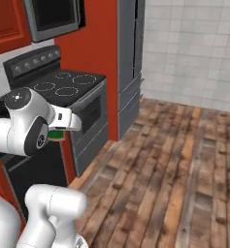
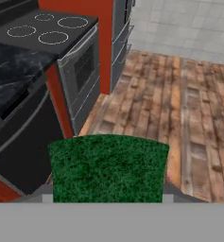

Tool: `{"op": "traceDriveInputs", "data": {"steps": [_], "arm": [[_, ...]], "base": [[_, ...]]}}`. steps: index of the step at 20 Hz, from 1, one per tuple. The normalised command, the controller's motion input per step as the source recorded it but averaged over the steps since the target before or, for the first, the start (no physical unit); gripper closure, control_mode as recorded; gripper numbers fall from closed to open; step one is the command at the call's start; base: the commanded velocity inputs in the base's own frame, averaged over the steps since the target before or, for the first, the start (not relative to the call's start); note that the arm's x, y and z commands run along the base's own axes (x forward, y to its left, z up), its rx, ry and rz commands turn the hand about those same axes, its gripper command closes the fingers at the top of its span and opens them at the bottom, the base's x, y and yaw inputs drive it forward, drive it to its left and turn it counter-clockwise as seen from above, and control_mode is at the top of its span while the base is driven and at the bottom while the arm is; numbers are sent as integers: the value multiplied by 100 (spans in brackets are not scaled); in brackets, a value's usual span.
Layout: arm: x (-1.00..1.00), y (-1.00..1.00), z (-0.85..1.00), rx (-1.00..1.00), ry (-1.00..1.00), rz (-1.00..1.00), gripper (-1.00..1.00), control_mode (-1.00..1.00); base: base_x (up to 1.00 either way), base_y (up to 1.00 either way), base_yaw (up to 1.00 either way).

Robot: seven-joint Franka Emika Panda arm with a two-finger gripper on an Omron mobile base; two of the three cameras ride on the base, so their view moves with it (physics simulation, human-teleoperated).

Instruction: Pick up the sponge and sponge from the sink, and place them back in the cabinet, and close the cabinet door.

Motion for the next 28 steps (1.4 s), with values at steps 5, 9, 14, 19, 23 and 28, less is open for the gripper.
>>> {"op": "traceDriveInputs", "data": {"steps": [5, 9, 14, 19, 23, 28], "arm": [[0, 0, 0, 0, 0, 0, 100, 100], [0, 0, 0, 0, 0, 0, 100, 100], [0, 0, 0, 0, 0, 0, 100, 100], [0, 0, 0, 0, 0, 0, 100, 100], [0, 0, 0, 0, 0, 0, 100, 100], [0, 0, 0, 0, 0, 0, 100, 100]], "base": [[0, 0, -60], [0, 0, -60], [0, 0, -61], [0, 0, -64], [0, 0, -64], [0, 0, -69]]}}
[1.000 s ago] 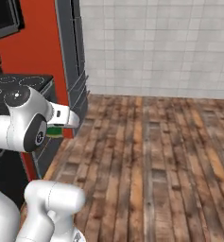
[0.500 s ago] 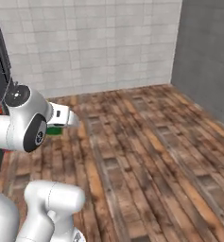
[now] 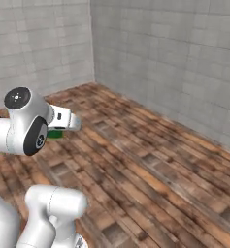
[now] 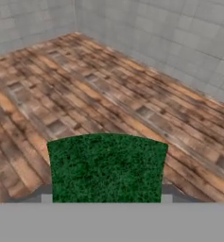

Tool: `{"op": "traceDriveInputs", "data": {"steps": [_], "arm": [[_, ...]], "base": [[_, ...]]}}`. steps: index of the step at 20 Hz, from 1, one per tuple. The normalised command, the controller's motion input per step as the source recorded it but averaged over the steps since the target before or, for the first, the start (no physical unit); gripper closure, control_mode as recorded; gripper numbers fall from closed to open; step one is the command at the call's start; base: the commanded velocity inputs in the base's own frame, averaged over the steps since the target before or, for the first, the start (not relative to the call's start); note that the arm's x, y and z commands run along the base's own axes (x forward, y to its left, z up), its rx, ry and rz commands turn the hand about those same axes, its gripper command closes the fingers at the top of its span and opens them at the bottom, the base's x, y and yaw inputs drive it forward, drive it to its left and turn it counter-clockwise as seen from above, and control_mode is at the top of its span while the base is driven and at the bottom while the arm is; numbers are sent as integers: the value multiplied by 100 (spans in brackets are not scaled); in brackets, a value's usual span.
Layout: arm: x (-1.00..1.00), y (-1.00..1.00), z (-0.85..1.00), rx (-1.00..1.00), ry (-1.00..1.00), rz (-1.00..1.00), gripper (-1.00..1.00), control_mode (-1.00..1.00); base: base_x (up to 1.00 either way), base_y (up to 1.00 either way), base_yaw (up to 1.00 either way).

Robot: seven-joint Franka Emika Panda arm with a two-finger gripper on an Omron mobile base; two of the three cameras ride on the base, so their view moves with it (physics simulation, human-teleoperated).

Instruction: Pick up the sponge and sponge from the sink, and place them back in the cabinet, and close the cabinet door.

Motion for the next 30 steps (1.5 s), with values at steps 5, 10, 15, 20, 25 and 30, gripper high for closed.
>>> {"op": "traceDriveInputs", "data": {"steps": [5, 10, 15, 20, 25, 30], "arm": [[0, 0, 0, 0, 0, 0, 100, 100], [0, 0, 0, 0, 0, 0, 100, 100], [0, 0, 0, 0, 0, 0, 100, 100], [0, 0, 0, 0, 0, 0, 100, 100], [0, 0, 0, 0, 0, 0, 100, 100], [0, 0, 0, 0, 0, 0, 100, 100]], "base": [[6, 0, -74], [7, 0, -75], [6, 0, -75], [4, 0, -75], [1, 0, -73], [0, 0, -72]]}}
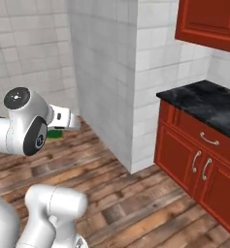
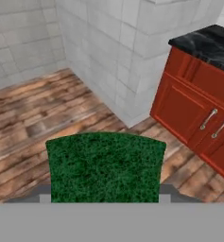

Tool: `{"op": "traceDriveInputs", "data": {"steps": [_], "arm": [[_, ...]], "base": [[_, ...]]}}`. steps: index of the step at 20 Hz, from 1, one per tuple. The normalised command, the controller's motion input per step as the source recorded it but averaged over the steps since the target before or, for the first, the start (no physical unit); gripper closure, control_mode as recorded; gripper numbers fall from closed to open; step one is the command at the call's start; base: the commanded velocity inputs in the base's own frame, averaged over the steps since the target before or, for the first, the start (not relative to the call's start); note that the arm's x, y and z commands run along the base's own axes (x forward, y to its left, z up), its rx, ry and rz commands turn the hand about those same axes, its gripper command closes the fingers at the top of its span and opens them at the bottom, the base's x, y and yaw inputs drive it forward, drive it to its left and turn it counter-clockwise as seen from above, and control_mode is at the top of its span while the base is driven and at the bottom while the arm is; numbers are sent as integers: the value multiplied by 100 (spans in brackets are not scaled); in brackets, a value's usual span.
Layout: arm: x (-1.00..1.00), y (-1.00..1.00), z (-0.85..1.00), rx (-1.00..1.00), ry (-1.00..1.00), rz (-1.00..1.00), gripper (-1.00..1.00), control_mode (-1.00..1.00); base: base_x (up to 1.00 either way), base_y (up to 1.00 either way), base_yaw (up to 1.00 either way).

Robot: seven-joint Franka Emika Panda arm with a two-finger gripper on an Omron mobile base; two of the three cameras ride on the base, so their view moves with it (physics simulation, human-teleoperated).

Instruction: Pick up the sponge and sponge from the sink, and place them back in the cabinet, and close the cabinet door.

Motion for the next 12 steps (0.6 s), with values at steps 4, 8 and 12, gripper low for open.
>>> {"op": "traceDriveInputs", "data": {"steps": [4, 8, 12], "arm": [[0, 0, 0, 0, 0, 0, 100, 100], [0, 0, 0, 0, 0, 0, 100, 100], [0, 0, 0, 0, 0, 0, 100, 100]], "base": [[0, 0, -72], [1, 0, -68], [0, 0, -66]]}}
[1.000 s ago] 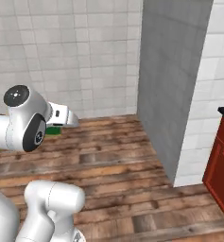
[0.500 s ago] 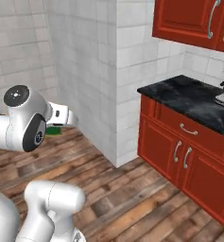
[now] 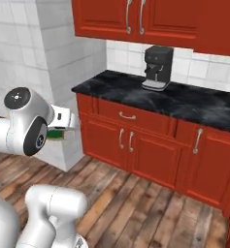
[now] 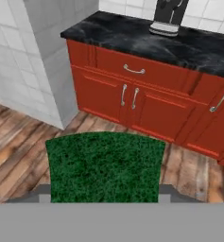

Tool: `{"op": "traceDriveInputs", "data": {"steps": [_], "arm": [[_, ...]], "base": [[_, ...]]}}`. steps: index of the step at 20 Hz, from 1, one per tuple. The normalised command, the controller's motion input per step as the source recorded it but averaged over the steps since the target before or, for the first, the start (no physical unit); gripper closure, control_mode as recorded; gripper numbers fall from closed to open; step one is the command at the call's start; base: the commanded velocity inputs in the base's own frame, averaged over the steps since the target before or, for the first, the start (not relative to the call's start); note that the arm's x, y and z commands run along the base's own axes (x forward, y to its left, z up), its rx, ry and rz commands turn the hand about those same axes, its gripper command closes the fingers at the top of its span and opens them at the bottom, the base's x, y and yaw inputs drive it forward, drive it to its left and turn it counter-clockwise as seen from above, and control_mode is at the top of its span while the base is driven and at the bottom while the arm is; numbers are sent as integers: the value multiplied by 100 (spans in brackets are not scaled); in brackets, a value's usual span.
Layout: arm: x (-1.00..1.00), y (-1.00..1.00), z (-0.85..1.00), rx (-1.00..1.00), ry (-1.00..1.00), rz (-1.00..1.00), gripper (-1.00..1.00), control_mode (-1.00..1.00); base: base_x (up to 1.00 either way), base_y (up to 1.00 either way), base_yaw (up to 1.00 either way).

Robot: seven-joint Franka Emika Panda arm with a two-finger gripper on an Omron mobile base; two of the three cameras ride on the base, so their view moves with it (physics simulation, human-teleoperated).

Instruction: Pick up the sponge and sponge from the sink, and place them back in the cabinet, and close the cabinet door.

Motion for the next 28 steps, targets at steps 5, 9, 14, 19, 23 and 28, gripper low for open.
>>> {"op": "traceDriveInputs", "data": {"steps": [5, 9, 14, 19, 23, 28], "arm": [[0, 0, 0, 0, 0, 0, 100, 100], [0, 0, 0, 0, 0, 0, 100, 100], [0, 0, 0, 0, 0, 0, 100, 100], [0, 0, 0, 0, 0, 0, 100, 100], [0, 0, 0, 0, 0, 0, 100, 100], [0, 0, 0, 0, 0, 0, 100, 100]], "base": [[4, 0, -61], [16, 1, -55], [34, 11, -44], [52, 24, -36], [53, 34, -38], [43, 32, -41]]}}
